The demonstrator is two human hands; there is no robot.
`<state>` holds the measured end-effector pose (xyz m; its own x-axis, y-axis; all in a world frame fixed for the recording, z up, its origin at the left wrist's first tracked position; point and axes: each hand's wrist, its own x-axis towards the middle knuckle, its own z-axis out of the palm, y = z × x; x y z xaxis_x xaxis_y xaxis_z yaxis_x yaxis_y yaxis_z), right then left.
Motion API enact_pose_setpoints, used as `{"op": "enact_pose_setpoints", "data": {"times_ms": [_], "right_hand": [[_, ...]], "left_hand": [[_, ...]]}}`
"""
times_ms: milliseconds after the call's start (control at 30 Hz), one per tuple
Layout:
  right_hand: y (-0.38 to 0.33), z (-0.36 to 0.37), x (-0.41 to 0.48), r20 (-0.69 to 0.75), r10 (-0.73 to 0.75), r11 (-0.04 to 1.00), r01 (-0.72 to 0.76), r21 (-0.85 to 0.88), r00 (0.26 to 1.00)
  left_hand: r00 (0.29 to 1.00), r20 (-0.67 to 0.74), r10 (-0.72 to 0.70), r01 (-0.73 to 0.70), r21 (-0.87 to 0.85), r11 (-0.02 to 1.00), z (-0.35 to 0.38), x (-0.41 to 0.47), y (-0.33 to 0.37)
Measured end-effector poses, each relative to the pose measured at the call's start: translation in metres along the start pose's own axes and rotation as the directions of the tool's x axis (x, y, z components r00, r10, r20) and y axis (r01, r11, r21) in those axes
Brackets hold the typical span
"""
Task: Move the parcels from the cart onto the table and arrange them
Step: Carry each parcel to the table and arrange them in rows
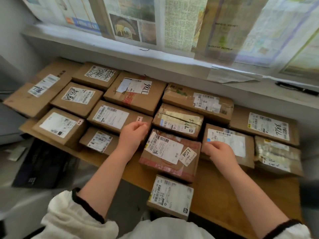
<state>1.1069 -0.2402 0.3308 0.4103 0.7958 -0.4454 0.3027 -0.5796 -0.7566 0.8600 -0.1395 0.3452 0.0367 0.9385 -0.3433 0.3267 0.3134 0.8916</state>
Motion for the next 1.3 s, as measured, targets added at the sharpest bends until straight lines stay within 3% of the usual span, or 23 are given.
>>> {"op": "enact_pose_setpoints", "data": {"times_ms": [133, 233, 333, 467, 833, 1033, 1300], "right_hand": [[0.030, 0.012, -0.026, 0.100, 0.201, 0.978, -0.194, -0.074, 0.974], [0.036, 0.034, -0.037, 0.189, 0.255, 0.962, -0.268, 0.047, 0.948], [0.035, 0.048, -0.041, 0.120, 0.212, 0.959, -0.230, 0.166, 0.970], [0.031, 0.055, -0.045, 0.063, 0.160, 0.972, -0.168, 0.166, 0.985], [0.033, 0.066, -0.053, 0.067, 0.134, 0.966, -0.145, 0.214, 0.989], [0.039, 0.059, -0.053, 0.127, 0.084, 0.960, -0.114, 0.255, 0.988], [0.048, 0.040, -0.048, 0.269, -0.026, 0.959, -0.052, 0.279, 0.963]], "left_hand": [[0.994, -0.005, -0.106, 0.101, 0.325, 0.940, -0.005, -0.023, -0.052], [0.983, 0.061, -0.173, 0.135, 0.393, 0.909, 0.006, -0.027, -0.072], [0.996, 0.025, -0.084, 0.067, 0.408, 0.911, 0.009, -0.026, -0.077], [1.000, 0.000, 0.003, -0.002, 0.400, 0.916, 0.003, -0.022, -0.077], [0.999, -0.048, 0.005, 0.008, 0.277, 0.961, 0.001, -0.030, -0.095], [0.998, -0.060, -0.011, 0.027, 0.279, 0.960, 0.004, -0.032, -0.096], [0.981, -0.188, -0.050, 0.098, 0.258, 0.961, 0.023, -0.044, -0.084]]}}
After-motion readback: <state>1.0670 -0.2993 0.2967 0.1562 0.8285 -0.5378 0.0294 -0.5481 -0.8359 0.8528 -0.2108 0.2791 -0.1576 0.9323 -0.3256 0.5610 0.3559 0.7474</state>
